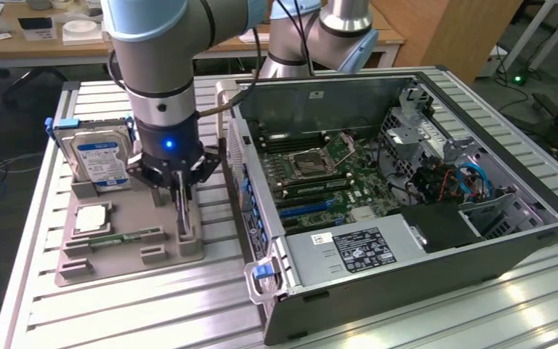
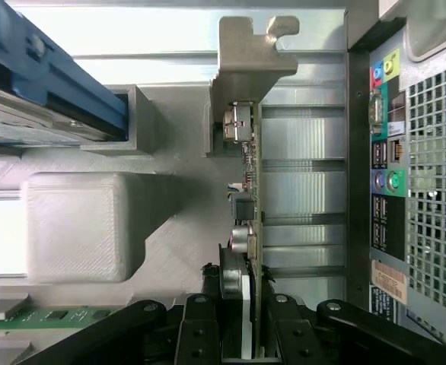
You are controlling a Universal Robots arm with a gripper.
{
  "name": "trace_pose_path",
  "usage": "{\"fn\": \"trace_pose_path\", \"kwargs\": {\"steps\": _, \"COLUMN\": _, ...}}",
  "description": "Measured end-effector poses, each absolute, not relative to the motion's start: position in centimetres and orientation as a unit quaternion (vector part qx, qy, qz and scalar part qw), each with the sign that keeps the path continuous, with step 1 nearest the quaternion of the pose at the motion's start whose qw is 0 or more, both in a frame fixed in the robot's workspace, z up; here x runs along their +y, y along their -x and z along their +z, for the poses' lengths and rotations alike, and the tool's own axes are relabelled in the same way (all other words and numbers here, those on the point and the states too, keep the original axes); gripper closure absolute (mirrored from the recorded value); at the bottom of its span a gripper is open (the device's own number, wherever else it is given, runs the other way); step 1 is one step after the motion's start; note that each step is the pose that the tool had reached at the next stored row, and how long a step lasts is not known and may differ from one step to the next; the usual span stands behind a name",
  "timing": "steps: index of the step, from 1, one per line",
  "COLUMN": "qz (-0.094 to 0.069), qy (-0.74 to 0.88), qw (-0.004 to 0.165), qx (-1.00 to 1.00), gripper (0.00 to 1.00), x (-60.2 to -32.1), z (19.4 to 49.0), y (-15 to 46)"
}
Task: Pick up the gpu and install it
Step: 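Pick up the gpu and move the gpu toward the slot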
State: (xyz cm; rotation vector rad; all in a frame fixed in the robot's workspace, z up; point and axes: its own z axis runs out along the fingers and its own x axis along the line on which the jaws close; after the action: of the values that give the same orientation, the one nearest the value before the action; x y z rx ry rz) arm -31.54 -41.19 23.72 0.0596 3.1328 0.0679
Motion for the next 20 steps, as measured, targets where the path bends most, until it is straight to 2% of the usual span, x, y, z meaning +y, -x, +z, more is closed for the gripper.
{"fn": "trace_pose_path", "kwargs": {"steps": 20, "qz": 0.03, "qy": -0.019, "qw": 0.004, "qx": 0.999, "gripper": 0.72, "x": -41.2, "z": 30.3, "y": 31.5}}
